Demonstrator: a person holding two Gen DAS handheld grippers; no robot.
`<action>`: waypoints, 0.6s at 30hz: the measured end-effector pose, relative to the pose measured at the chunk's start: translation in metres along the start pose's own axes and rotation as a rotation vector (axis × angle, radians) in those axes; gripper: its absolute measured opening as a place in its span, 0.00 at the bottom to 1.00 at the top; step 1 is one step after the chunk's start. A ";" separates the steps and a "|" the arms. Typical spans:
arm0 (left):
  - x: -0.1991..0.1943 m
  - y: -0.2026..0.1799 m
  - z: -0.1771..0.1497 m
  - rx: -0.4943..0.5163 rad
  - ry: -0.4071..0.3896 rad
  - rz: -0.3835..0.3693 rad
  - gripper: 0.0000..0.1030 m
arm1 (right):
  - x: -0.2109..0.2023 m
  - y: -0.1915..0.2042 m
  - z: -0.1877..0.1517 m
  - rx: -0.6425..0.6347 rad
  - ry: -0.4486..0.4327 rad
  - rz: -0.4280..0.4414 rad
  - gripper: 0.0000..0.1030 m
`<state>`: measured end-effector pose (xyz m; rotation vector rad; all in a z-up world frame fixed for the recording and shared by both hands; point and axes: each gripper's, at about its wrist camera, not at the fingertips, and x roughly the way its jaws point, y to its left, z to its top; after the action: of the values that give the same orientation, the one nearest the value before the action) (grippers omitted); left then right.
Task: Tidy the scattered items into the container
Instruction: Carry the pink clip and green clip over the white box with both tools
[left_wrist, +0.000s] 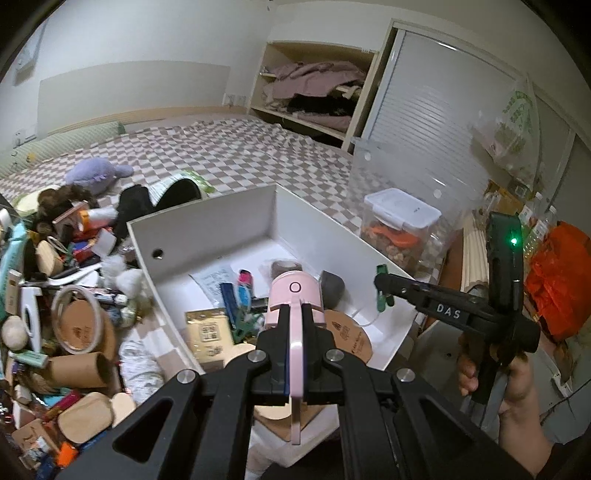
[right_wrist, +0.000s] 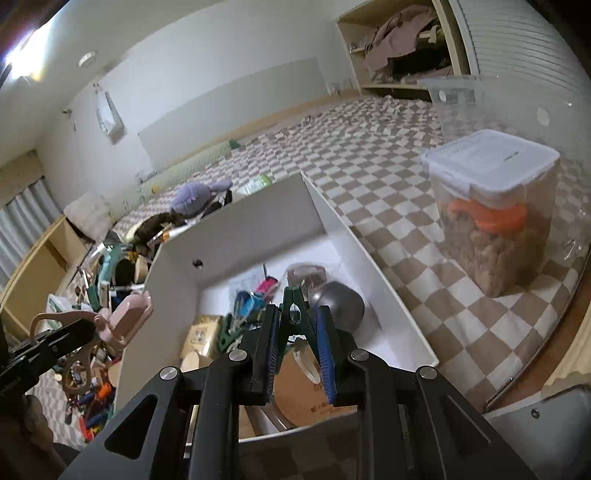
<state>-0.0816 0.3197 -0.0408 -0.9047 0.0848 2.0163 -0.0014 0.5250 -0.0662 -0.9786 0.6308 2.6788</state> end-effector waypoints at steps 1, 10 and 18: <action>0.004 -0.002 -0.001 0.000 0.006 -0.004 0.04 | 0.001 0.000 -0.001 -0.003 0.007 -0.003 0.21; 0.041 -0.019 -0.011 0.001 0.059 -0.031 0.04 | 0.004 0.002 -0.004 -0.059 0.035 -0.053 0.21; 0.067 -0.029 -0.020 0.010 0.108 -0.023 0.04 | 0.004 0.002 -0.004 -0.066 0.058 -0.052 0.21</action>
<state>-0.0702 0.3767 -0.0888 -1.0040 0.1435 1.9433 -0.0030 0.5221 -0.0710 -1.0776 0.5232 2.6495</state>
